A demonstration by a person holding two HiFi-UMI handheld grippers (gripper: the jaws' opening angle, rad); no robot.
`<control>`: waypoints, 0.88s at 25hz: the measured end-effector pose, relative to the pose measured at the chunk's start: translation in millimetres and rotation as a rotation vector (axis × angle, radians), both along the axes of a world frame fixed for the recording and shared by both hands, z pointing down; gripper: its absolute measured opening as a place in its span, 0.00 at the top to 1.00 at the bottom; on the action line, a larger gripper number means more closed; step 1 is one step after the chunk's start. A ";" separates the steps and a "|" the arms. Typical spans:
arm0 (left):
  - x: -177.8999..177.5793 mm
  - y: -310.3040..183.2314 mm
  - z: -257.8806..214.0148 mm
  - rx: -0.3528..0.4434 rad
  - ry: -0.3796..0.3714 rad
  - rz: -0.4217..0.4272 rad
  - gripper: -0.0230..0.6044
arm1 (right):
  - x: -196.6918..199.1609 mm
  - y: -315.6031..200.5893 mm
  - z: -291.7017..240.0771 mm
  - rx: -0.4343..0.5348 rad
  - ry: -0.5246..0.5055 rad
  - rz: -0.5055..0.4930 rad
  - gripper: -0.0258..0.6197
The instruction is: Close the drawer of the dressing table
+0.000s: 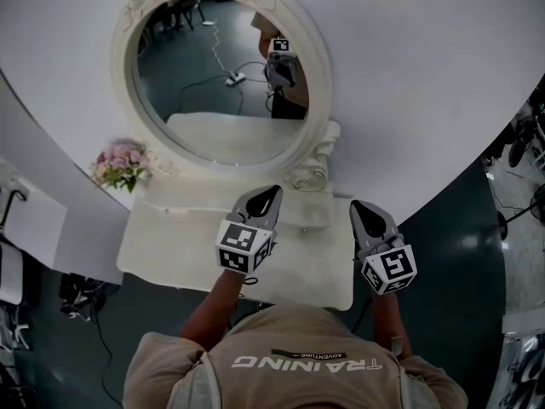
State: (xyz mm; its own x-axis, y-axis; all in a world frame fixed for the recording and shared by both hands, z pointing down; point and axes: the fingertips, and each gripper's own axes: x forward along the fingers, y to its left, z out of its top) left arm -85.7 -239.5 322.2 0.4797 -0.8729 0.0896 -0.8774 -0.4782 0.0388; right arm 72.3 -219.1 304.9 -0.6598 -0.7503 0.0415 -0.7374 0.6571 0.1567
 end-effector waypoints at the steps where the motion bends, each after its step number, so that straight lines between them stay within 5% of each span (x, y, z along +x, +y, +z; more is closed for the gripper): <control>1: 0.3 -1.4 -1.0 0.000 -0.002 0.004 0.93 | -1.0 -1.0 -0.6 0.003 0.000 0.001 0.96; 15: 8.1 -2.7 -0.3 -0.010 -0.001 0.035 0.93 | 0.2 -3.4 0.5 -0.004 -0.006 0.014 0.96; 22: 2.6 -5.3 5.0 0.042 -0.101 -0.008 0.93 | -0.3 -10.8 -0.8 0.006 0.010 0.017 0.96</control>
State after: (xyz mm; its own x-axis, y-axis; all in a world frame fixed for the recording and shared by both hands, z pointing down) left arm -83.1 -244.8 327.3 0.4633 -0.8805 0.1004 -0.8795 -0.4707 -0.0702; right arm 72.0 -229.9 304.1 -0.6467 -0.7616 0.0434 -0.7468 0.6436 0.1675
